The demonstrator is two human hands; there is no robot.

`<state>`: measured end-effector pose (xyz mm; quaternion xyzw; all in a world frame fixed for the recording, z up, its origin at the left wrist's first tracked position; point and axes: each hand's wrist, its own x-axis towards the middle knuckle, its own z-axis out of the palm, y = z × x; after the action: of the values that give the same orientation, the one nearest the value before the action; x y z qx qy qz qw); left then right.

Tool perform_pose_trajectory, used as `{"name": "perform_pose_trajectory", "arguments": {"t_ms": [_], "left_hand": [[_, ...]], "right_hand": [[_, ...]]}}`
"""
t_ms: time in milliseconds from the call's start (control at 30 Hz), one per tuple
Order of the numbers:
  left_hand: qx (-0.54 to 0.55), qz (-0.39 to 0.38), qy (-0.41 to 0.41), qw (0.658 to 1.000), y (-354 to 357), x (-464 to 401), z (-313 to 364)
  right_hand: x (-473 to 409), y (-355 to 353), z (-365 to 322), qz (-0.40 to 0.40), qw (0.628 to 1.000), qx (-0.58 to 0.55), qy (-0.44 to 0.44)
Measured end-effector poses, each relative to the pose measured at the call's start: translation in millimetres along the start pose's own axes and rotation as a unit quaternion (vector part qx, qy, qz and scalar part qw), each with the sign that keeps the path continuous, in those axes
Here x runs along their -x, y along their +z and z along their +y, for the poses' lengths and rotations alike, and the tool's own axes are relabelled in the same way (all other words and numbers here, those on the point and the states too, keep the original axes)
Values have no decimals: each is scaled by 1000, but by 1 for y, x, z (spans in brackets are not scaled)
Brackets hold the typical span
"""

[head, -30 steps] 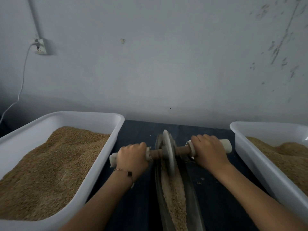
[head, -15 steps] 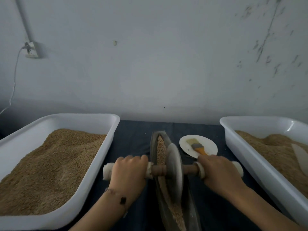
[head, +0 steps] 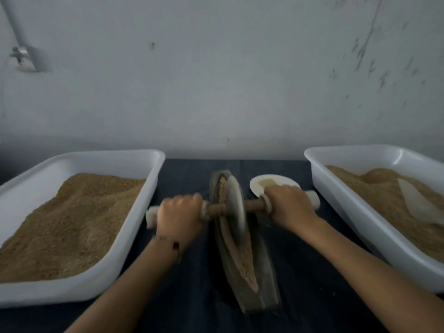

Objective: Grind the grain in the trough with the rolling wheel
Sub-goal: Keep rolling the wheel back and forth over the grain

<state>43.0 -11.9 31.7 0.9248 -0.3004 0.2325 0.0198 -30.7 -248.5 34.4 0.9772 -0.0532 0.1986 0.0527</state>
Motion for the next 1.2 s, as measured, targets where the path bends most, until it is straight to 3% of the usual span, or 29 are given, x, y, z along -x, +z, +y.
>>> {"name": "perform_pose_trajectory", "arguments": {"t_ms": [133, 233, 500, 767, 933, 1133, 1200], "left_hand": [[-2, 17, -47, 999, 20, -33, -3], [-18, 17, -33, 999, 27, -45, -6], [51, -82, 16, 995, -9, 12, -1], [57, -12, 109, 992, -45, 57, 6], [14, -19, 76, 997, -25, 23, 9], [-8, -22, -5, 1000, 10, -32, 1], [-6, -20, -30, 999, 18, -47, -4]], "right_hand": [[-35, 15, 2, 5, 999, 40, 10], [-44, 21, 9, -1, 999, 34, 10], [27, -9, 1, 10, 999, 31, -27], [82, -45, 1, -13, 998, -34, -60], [56, -14, 9, -70, 998, 0, 0], [-14, 20, 8, 37, 999, -18, 15], [-35, 23, 8, 33, 999, 5, 16]]}}
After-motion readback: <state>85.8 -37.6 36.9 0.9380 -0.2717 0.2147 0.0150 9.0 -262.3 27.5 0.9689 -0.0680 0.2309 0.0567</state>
